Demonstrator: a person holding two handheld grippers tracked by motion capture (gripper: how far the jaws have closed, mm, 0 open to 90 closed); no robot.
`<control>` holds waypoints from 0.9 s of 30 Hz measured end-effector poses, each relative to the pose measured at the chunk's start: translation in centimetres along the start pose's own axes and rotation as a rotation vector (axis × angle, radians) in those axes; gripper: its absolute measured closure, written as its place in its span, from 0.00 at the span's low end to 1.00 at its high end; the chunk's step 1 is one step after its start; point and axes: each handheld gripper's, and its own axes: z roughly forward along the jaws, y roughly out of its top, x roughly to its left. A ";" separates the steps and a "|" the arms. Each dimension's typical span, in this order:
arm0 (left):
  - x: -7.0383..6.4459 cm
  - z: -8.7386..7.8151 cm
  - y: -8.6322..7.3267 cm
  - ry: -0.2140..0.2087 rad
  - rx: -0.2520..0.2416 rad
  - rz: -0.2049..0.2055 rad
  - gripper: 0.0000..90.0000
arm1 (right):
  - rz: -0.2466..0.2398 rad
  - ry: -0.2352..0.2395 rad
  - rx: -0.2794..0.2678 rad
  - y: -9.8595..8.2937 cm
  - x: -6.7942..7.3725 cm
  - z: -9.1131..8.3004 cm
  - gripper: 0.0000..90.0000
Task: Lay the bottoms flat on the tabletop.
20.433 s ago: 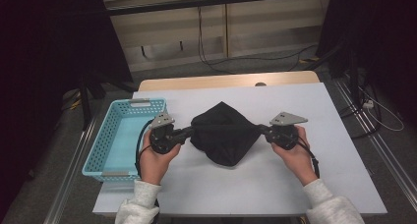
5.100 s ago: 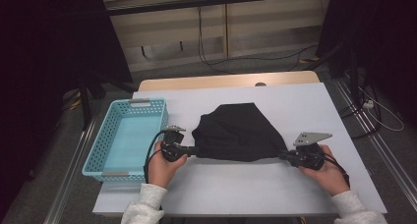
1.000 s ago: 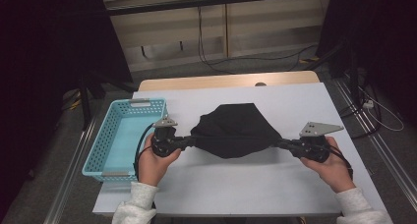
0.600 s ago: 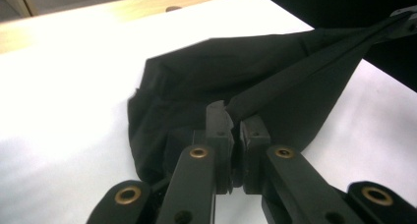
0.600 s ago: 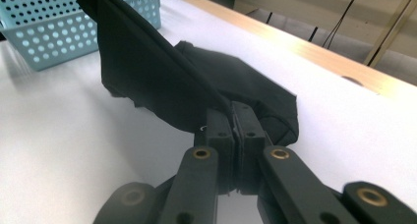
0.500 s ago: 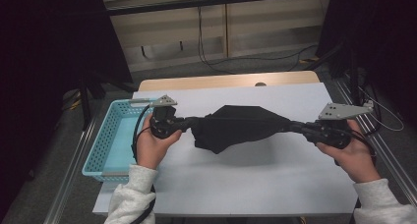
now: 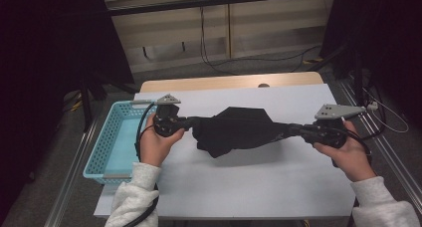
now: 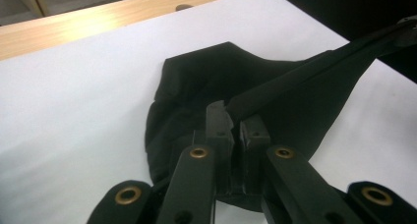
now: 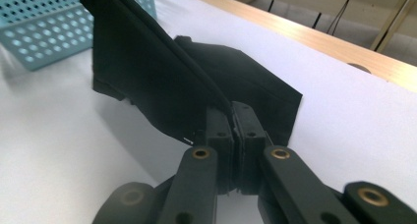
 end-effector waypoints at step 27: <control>1.3 2.6 0.0 0.032 0.059 -0.027 0.96 | 0.036 -0.035 0.069 -0.5 -2.4 3.9 0.97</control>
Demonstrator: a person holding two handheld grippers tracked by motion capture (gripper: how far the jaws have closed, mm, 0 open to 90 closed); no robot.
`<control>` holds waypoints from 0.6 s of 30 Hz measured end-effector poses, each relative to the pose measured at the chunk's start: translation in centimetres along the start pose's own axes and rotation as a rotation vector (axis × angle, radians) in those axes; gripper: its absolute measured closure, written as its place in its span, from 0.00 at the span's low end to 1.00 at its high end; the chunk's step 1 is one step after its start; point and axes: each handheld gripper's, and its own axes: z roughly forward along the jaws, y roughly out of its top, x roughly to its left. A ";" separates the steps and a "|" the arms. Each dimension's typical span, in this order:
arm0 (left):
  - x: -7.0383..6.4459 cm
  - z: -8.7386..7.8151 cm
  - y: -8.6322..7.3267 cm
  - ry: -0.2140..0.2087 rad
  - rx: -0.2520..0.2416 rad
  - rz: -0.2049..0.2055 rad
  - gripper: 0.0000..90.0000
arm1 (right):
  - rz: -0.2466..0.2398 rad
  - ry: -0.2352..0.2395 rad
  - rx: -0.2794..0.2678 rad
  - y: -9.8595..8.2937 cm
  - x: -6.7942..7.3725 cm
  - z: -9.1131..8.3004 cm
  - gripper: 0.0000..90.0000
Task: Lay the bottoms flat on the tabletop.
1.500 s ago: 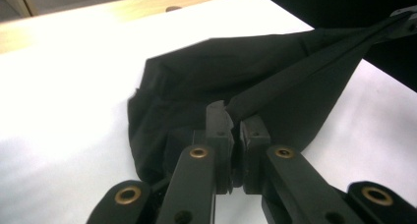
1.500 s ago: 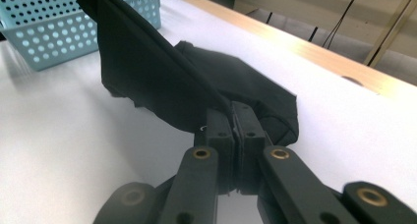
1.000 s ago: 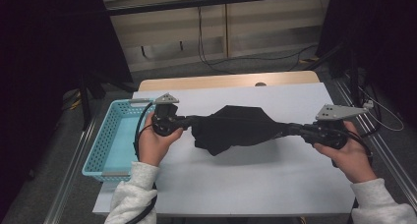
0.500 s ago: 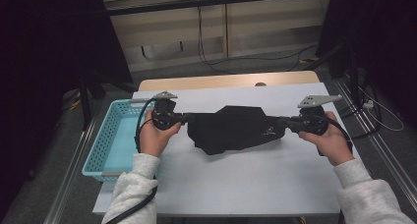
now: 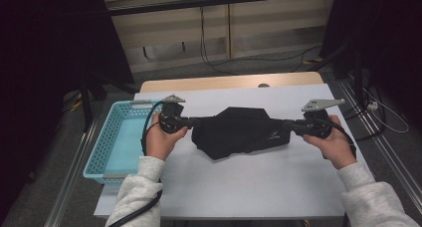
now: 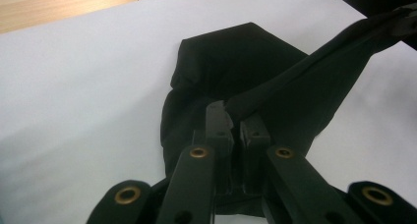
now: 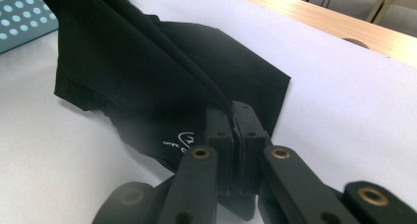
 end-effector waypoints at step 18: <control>5.9 4.0 8.1 0.104 -0.134 -0.066 0.92 | 0.080 -0.144 0.001 8.0 -6.9 6.3 0.92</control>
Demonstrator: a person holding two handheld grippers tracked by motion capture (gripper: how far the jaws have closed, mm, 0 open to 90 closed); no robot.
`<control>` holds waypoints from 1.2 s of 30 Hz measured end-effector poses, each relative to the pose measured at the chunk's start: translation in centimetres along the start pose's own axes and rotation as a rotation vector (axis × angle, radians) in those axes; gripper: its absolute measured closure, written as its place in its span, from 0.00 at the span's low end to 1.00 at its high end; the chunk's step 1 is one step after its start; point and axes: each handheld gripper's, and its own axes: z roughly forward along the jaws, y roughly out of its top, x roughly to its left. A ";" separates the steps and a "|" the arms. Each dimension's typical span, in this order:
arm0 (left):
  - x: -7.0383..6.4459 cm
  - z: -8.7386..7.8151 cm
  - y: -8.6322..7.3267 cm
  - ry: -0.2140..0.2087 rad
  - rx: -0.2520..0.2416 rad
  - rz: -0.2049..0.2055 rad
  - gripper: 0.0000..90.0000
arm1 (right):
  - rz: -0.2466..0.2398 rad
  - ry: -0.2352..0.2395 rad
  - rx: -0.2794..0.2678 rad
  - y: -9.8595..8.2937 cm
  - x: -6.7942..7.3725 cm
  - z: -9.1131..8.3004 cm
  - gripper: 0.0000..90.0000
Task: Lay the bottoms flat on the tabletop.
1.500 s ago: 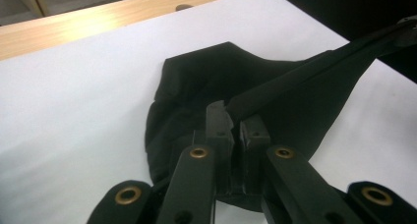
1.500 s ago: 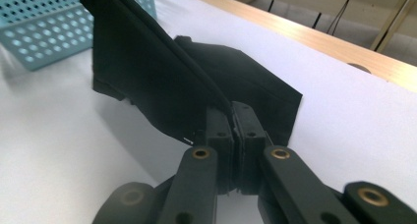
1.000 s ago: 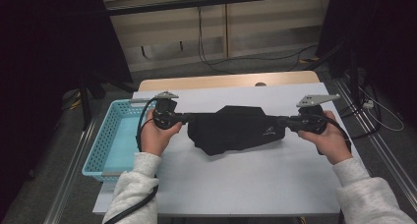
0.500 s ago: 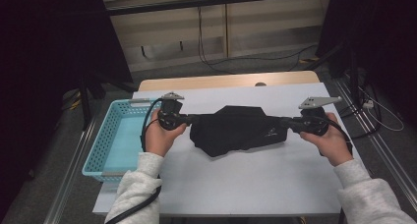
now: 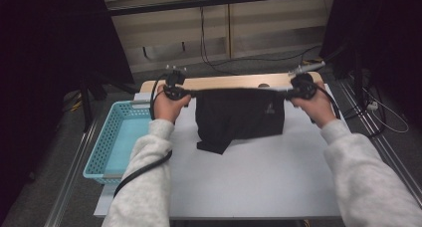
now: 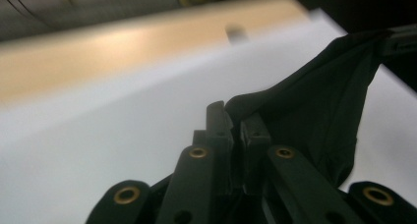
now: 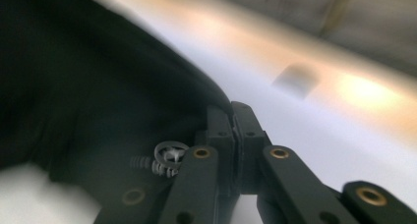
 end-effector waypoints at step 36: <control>-5.6 -1.6 -14.6 0.022 0.112 0.159 0.14 | -0.064 0.028 0.070 -12.5 10.5 0.6 0.27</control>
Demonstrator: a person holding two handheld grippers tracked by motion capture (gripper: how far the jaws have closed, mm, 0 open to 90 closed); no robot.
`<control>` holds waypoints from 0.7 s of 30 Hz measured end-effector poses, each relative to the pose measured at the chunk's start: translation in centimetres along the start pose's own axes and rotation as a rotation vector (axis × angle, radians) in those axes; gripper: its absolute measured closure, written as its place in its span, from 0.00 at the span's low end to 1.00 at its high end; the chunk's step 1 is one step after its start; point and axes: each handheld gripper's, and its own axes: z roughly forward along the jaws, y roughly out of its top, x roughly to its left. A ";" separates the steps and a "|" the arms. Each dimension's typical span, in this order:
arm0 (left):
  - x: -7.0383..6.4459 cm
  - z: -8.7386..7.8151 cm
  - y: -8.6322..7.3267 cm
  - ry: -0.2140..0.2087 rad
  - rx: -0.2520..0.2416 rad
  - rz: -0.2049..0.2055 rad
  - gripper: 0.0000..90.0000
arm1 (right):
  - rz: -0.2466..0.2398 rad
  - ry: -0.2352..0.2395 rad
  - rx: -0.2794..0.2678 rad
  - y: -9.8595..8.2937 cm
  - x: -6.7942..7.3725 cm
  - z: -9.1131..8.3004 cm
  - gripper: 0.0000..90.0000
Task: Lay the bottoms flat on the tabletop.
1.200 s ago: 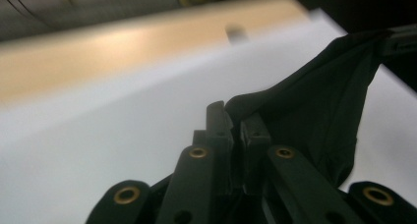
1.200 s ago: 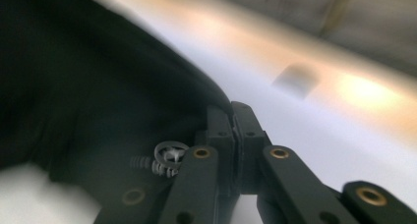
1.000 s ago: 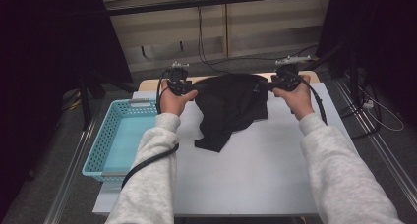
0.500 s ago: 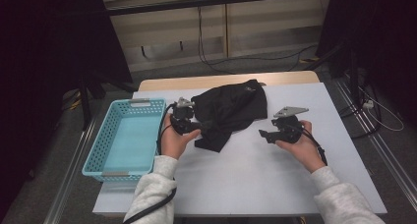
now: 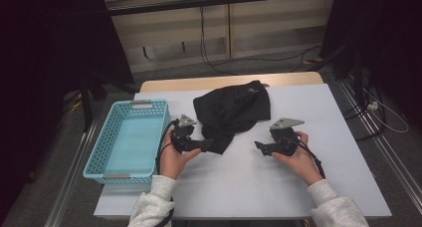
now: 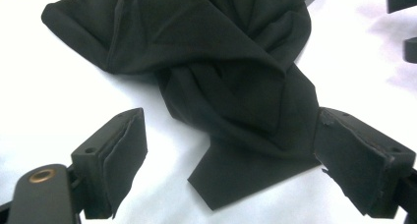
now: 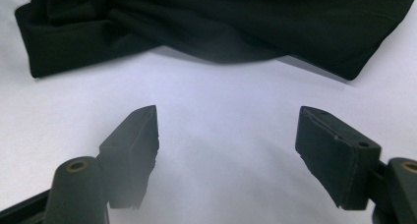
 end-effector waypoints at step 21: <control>-0.6 -0.9 -0.6 -0.005 -0.010 0.012 0.14 | -0.029 0.034 -0.001 2.5 1.2 3.8 0.61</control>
